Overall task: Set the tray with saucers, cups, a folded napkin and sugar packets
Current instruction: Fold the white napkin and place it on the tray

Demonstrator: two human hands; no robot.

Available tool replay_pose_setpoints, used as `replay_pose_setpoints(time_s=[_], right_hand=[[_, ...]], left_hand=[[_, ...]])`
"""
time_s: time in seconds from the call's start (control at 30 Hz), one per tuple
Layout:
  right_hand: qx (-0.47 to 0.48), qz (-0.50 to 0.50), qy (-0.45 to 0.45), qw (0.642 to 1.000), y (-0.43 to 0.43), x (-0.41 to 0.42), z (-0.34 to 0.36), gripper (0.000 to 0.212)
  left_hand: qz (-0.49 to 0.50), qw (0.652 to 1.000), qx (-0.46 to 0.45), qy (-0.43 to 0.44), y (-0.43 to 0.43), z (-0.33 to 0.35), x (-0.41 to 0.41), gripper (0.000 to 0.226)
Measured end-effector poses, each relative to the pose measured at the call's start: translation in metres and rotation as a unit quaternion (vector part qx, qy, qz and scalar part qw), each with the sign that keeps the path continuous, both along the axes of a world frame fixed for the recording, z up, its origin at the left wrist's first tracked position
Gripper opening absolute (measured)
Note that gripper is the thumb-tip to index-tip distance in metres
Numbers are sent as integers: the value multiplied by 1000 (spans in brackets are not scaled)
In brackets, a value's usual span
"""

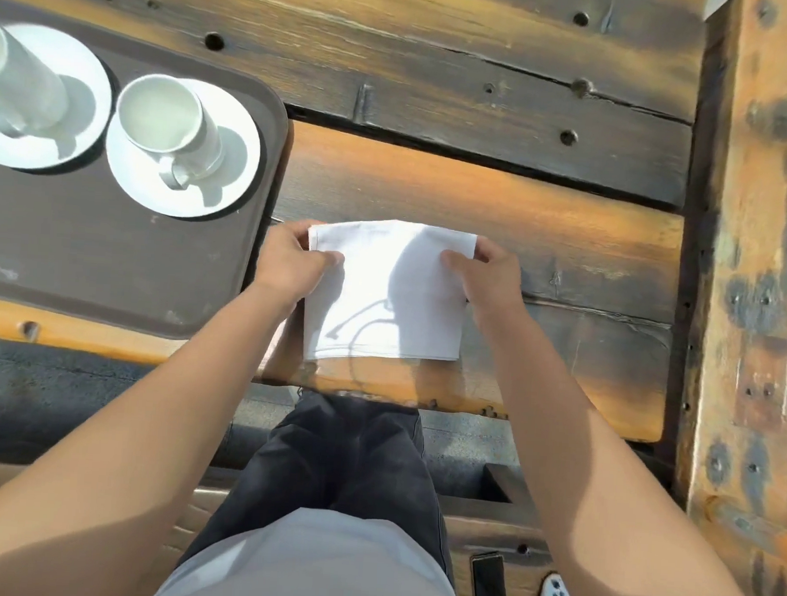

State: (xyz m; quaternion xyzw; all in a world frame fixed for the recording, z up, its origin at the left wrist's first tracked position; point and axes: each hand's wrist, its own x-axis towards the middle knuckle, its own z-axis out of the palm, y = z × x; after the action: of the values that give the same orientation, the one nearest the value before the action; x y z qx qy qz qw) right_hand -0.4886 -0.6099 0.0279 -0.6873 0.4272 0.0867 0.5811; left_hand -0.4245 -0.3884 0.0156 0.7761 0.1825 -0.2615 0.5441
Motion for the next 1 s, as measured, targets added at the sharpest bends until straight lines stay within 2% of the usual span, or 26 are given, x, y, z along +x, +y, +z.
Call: replay_pose_setpoints(time_s=[0.07, 0.13, 0.2, 0.33, 0.57, 0.77, 0.83, 0.87, 0.93, 1.0], right_hand=[[-5, 5, -13, 1000, -8, 3, 9, 7], [-25, 9, -28, 999, -14, 3, 17, 14], [-66, 35, -32, 997, -18, -1, 23, 18], [-141, 103, -26, 984, -21, -21, 22, 10], [-244, 195, -86, 946, -12, -59, 6, 20], [-326, 308, -66, 891, -2, -82, -11, 23], [-333, 289, -81, 894, 1, -85, -12, 22], [-318, 254, -87, 909, 3, -84, -11, 21], [-235, 149, -86, 957, 3, -78, -6, 19], [-150, 70, -83, 983, 2, -69, -3, 20]], left_hand=[[-35, 999, 1, -41, -2, 9, 6, 14], [-78, 992, 31, -97, -4, 18, 8, 14], [-123, 978, 68, -154, -5, 26, 3, 17], [-200, 946, 106, -230, 3, 31, -12, 17], [-325, 878, 186, -298, 22, 14, -34, 30], [-388, 837, 235, -306, 34, -3, -49, 30], [-376, 845, 213, -315, 37, -8, -52, 28], [-351, 863, 186, -313, 38, -9, -53, 27], [-258, 921, 113, -269, 35, -11, -49, 21], [-145, 970, 49, -187, 30, -14, -41, 18]])
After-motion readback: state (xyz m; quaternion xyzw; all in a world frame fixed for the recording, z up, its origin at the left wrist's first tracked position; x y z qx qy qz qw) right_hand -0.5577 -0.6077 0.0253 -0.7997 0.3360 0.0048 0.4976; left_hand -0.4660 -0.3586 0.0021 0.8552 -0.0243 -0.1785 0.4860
